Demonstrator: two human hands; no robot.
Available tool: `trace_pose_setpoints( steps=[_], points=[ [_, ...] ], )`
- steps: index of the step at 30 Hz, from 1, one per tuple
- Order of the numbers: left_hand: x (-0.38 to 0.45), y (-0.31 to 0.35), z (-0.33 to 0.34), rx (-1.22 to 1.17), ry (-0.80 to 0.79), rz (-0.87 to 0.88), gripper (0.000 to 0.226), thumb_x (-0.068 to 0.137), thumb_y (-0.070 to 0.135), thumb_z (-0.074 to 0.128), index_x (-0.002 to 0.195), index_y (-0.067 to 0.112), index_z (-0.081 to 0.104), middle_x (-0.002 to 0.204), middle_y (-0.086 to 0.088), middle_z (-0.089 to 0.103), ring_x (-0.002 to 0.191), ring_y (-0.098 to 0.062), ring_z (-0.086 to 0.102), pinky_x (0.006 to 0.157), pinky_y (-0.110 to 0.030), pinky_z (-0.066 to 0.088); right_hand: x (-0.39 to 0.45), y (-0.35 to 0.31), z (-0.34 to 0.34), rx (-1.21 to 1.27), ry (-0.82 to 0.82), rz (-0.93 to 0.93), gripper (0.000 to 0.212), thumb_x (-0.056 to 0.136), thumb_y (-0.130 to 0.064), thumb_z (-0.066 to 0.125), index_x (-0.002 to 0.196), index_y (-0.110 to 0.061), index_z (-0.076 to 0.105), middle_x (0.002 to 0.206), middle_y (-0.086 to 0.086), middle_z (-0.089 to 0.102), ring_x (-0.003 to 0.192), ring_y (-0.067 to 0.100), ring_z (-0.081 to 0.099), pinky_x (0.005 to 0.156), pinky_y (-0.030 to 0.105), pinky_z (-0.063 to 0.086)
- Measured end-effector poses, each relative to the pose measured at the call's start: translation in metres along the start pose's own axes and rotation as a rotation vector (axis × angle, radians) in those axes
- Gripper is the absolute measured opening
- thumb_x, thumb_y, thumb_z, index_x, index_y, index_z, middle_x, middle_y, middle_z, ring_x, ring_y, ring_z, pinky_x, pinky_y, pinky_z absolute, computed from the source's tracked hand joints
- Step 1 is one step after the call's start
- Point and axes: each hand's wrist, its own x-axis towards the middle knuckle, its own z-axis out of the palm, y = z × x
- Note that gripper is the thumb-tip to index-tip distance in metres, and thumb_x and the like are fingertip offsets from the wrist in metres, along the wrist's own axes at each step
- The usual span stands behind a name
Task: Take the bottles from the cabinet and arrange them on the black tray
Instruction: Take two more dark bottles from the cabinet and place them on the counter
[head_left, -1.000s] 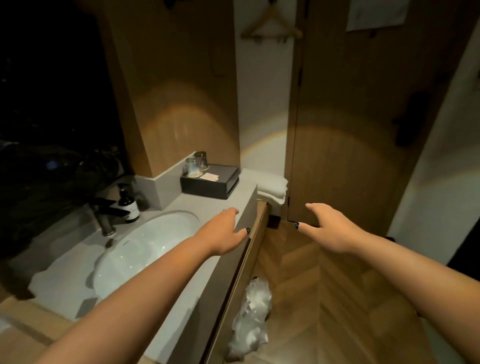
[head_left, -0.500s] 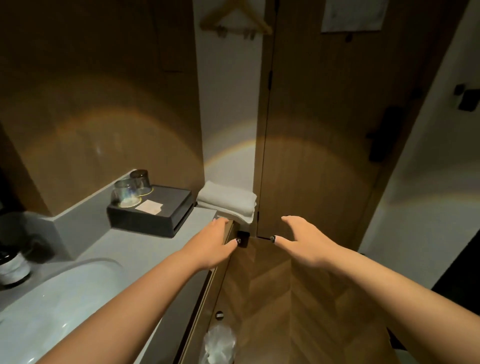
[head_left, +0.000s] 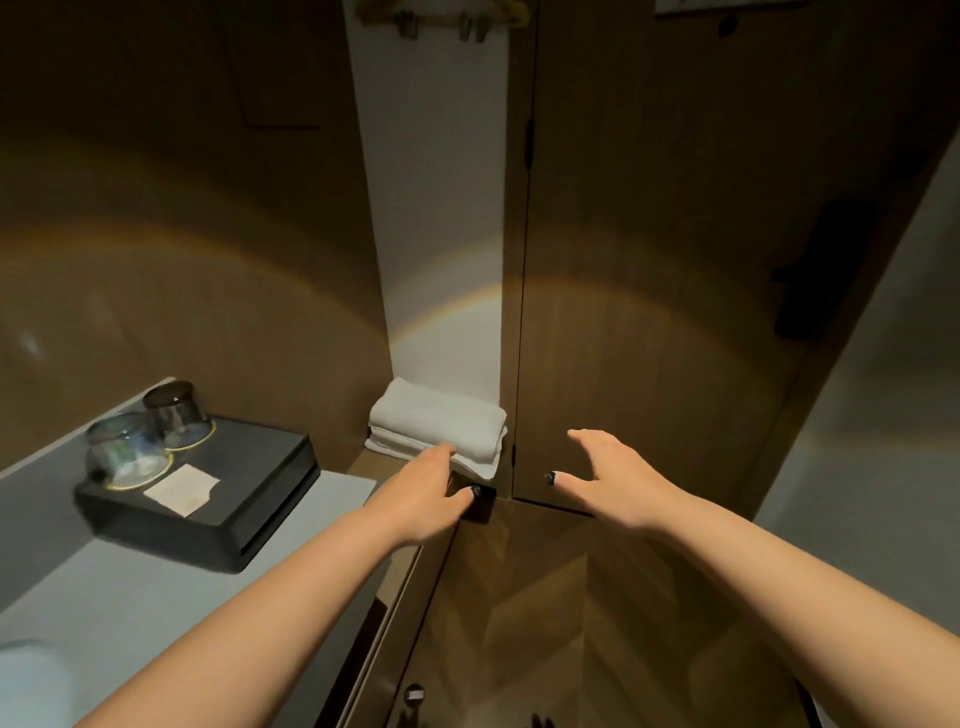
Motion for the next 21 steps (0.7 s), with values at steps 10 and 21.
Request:
trace_pose_setpoints(
  steps=[10, 21],
  points=[
    [0.133, 0.032, 0.02, -0.102, 0.038, -0.194, 0.066, 0.093, 0.039, 0.05, 0.146, 0.011, 0.024, 0.152, -0.009, 0.031, 0.135, -0.023, 0.037, 0.106, -0.031, 0.033, 0.148, 0.068, -0.056, -0.013, -0.107, -0.16, 0.068, 0.094, -0.04, 0.049, 0.149, -0.013, 0.02, 0.157, 0.005, 0.02, 0.142, 0.019, 0.025, 0.111, 0.027, 0.025],
    [0.241, -0.024, 0.016, -0.185, 0.06, -0.307, 0.067, 0.094, 0.037, 0.051, 0.148, 0.011, 0.02, 0.154, -0.008, 0.027, 0.139, -0.022, 0.031, 0.108, -0.026, 0.027, 0.292, 0.071, -0.029, 0.015, -0.23, -0.223, 0.072, 0.093, -0.043, 0.049, 0.15, -0.011, 0.018, 0.157, 0.005, 0.019, 0.143, 0.02, 0.021, 0.113, 0.029, 0.021]
  ],
)
